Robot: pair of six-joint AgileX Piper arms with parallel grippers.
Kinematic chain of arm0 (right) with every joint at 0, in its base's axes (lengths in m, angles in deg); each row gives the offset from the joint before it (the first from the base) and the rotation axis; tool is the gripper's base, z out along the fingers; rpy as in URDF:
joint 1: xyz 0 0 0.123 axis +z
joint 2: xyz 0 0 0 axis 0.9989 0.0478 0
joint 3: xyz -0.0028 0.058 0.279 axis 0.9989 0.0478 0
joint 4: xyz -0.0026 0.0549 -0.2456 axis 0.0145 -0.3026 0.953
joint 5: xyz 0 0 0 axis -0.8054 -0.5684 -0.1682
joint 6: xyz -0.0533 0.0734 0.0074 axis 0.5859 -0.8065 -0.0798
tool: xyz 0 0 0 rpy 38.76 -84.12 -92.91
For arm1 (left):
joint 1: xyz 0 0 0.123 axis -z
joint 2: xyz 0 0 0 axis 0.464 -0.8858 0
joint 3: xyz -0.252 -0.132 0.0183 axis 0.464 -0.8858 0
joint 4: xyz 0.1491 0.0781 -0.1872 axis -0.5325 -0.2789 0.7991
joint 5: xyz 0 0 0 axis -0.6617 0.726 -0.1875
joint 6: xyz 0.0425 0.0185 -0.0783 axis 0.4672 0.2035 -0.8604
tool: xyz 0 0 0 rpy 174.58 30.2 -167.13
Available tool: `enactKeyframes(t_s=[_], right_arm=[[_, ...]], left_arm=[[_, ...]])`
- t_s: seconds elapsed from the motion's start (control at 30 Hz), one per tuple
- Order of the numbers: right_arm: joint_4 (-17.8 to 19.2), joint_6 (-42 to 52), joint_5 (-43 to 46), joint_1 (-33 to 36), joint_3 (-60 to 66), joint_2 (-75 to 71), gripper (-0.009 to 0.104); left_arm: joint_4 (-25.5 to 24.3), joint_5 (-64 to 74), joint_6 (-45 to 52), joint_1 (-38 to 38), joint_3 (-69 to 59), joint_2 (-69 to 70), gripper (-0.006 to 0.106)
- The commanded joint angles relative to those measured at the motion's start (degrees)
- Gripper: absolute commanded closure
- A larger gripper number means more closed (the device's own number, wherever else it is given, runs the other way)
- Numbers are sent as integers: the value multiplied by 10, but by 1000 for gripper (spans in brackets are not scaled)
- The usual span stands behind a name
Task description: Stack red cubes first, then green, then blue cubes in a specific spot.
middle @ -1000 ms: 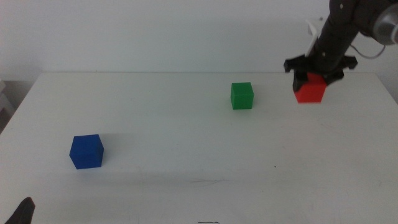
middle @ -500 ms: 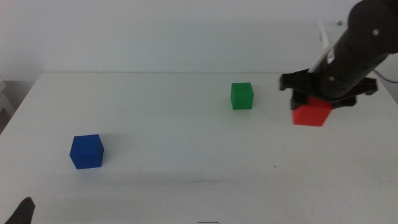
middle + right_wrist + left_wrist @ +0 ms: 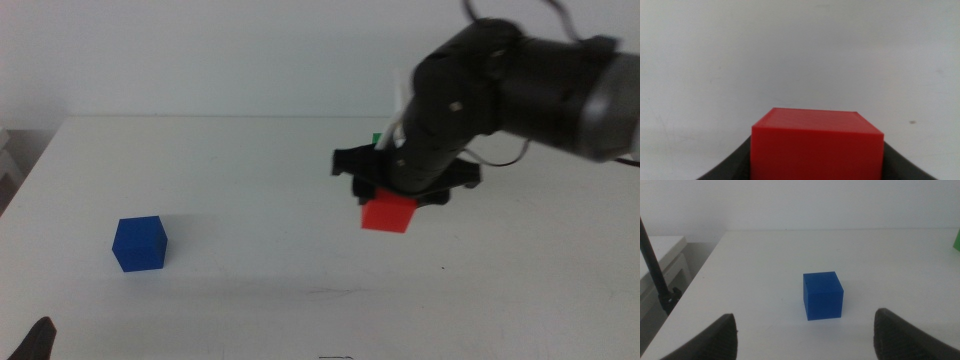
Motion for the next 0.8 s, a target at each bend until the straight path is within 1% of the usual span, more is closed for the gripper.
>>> enactKeyframes(t_s=[0.0,0.23,0.63,0.77], right_arm=[[19,-11,3,13,-37,-5,96],[16,-29,2,42,-63,51,96],[19,-33,10,52,-63,107,96],[22,-33,26,53,-63,121,96]], left_arm=[[6,-45,-7,0,2,10,7],[6,-45,-7,0,2,10,7],[6,-45,-7,0,2,10,7],[6,-45,-7,0,2,10,7]])
